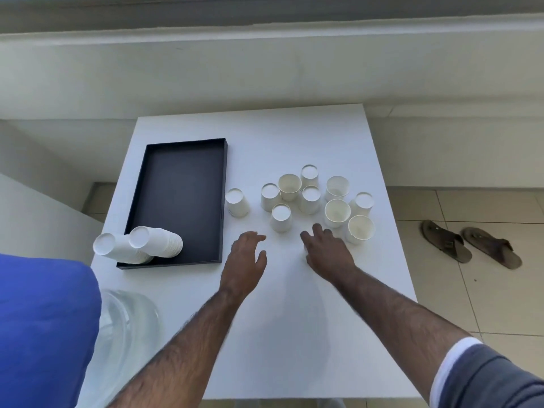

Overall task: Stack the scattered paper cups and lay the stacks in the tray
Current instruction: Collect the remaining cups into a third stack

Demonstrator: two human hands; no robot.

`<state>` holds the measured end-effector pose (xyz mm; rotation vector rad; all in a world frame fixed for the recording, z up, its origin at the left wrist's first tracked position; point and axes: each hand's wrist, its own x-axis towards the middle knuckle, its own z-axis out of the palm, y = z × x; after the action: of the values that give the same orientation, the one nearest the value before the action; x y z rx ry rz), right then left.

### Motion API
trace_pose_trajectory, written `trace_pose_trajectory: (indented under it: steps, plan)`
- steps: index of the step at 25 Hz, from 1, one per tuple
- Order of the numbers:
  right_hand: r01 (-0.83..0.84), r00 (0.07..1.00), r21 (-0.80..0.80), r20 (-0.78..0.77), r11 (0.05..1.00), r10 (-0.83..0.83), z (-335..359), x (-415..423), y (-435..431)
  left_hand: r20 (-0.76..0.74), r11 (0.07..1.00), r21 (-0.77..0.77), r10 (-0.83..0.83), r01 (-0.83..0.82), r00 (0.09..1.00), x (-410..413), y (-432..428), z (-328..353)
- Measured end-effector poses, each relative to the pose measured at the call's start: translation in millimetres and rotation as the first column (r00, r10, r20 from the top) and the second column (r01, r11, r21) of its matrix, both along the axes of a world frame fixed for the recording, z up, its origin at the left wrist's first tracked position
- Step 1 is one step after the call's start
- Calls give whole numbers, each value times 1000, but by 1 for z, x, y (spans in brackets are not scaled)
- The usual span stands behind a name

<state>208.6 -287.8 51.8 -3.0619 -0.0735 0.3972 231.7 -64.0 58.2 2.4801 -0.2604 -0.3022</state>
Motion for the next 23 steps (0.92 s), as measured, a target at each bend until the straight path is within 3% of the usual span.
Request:
trace_pose_trajectory:
  steps: [3, 5, 6, 8, 9, 10, 13, 15, 16, 18, 20, 23]
  plan:
    - [48, 995, 101, -97, 994, -39, -2, -27, 9, -110, 989, -111, 84, -96, 990, -6, -2, -3]
    - [201, 977, 287, -130, 937, -170, 6, -40, 17, -324, 941, -216, 181, -259, 929, -12, -6, 1]
    - [306, 952, 427, -150, 851, -267, 12, -44, 23, -481, 889, -270, 208, -369, 852, -16, -8, 5]
    - [419, 902, 662, -222, 621, -371, 27, -47, 37, -794, 719, -319, 154, -618, 588, -22, -8, 13]
    - [416, 902, 720, -249, 556, -352, 34, -47, 44, -878, 639, -313, 88, -703, 471, -26, -5, 17]
    - [399, 913, 746, -270, 533, -305, 40, -46, 51, -912, 584, -313, 34, -749, 408, -28, 0, 20]
    - [306, 952, 760, -244, 574, -185, 50, -35, 69, -914, 496, -324, 58, -806, 403, -29, 14, 23]
    - [245, 962, 746, -108, 619, -251, 45, -14, 72, -897, 437, -321, 144, -840, 417, -25, 26, 23]
    - [198, 960, 704, 3, 683, -282, 39, 1, 73, -891, 411, -320, 176, -854, 418, -23, 33, 23]
    - [89, 961, 456, 193, 886, -196, 25, 36, 71, -882, 384, -316, 219, -868, 418, -19, 47, 24]
    - [29, 991, 167, 124, 986, -50, 14, 72, 68, -874, 379, -325, 230, -866, 428, -19, 57, 24]
    - [-65, 996, -7, -57, 998, 65, 6, 101, 66, -863, 386, -341, 232, -857, 448, -17, 65, 26]
